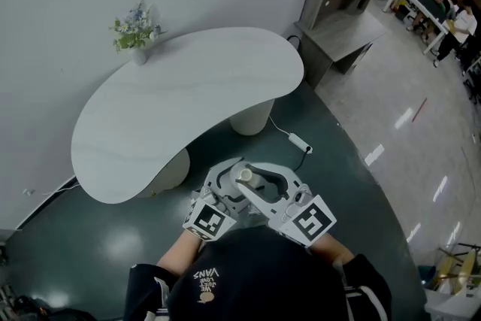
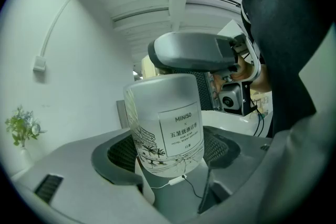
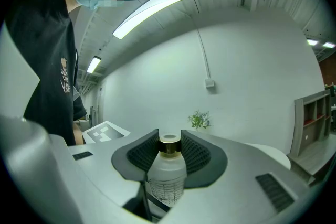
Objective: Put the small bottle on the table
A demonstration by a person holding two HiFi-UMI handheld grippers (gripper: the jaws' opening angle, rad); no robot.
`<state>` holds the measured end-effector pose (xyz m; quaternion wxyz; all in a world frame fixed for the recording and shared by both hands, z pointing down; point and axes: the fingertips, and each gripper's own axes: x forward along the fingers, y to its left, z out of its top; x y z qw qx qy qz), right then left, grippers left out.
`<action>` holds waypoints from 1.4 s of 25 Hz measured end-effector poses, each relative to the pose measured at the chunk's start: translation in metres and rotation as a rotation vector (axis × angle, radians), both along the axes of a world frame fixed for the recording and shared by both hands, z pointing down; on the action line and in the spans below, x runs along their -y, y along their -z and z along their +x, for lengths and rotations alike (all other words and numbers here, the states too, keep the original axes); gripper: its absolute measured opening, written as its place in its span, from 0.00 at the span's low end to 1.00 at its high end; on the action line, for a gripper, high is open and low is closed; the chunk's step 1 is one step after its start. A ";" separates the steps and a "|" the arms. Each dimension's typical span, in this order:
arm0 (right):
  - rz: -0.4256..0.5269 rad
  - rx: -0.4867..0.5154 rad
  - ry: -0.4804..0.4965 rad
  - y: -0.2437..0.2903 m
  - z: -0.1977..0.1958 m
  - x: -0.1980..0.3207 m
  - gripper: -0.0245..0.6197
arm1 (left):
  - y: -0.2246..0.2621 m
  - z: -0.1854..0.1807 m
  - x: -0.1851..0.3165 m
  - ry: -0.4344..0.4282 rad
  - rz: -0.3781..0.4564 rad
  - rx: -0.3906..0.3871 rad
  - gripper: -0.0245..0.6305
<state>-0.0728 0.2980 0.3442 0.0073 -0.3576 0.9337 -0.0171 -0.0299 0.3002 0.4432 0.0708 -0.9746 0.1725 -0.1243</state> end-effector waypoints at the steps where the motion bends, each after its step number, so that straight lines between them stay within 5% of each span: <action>1: 0.004 -0.005 0.007 -0.001 0.009 0.011 0.26 | 0.000 0.010 0.012 0.009 0.004 0.000 0.61; 13: 0.012 -0.017 0.040 -0.006 0.080 0.109 0.26 | -0.008 0.081 0.112 0.049 0.002 0.012 0.61; 35: 0.018 -0.071 -0.130 -0.021 0.046 0.323 0.26 | -0.022 0.050 0.320 -0.099 0.009 -0.003 0.61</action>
